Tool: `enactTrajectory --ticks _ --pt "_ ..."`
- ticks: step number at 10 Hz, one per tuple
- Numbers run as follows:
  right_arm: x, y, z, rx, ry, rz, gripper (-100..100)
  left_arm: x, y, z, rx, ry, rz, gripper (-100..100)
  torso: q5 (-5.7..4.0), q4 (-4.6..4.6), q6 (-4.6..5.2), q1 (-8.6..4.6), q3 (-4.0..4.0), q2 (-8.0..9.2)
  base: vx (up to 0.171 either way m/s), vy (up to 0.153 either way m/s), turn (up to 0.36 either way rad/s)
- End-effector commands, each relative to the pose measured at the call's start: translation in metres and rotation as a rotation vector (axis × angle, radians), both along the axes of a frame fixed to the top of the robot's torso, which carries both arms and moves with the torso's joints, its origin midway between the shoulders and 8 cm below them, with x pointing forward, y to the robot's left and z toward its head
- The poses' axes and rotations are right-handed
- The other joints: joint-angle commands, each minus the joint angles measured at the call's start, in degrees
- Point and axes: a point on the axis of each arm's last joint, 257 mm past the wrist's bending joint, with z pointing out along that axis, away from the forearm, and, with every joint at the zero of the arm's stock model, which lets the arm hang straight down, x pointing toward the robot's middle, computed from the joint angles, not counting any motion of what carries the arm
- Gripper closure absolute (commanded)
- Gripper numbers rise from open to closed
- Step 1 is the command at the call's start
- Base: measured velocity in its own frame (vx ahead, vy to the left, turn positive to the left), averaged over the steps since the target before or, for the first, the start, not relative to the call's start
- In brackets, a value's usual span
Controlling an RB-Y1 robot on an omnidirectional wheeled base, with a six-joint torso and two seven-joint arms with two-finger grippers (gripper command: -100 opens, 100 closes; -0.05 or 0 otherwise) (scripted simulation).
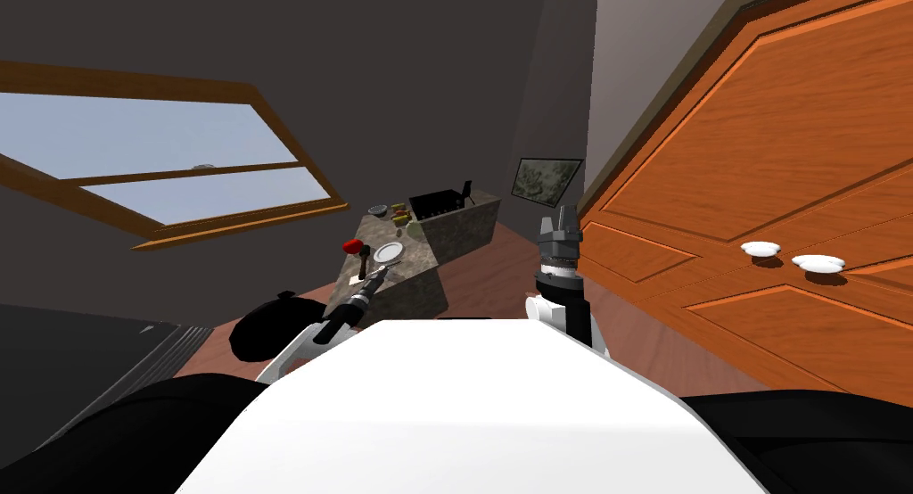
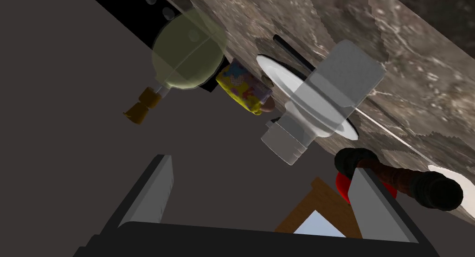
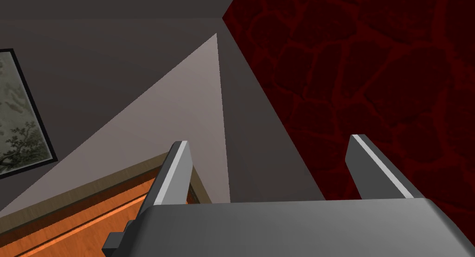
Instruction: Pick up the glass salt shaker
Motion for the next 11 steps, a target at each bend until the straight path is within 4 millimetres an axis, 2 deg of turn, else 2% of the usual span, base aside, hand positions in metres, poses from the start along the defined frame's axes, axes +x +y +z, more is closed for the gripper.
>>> enactTrajectory --ticks 1,6,11 --pt "0.000 0.000 0.000 0.000 0.000 0.000 0 -0.006 0.006 -0.003 0.021 0.032 0.011 -100 0.00 0.00 0.00 0.00 0.00 0.00 0.058 -0.068 -0.010" --pt "0.000 0.000 0.000 0.000 0.000 0.000 0 -0.034 0.073 -0.031 0.182 0.229 0.081 -100 -0.03 0.01 0.00 -0.09 0.03 0.06 0.061 -0.087 -0.041" --pt "0.000 0.000 0.000 0.000 0.000 0.000 0 -0.057 0.125 -0.037 0.306 0.362 0.140 -100 0.00 0.02 -0.01 0.04 0.05 0.10 0.061 -0.071 -0.035"
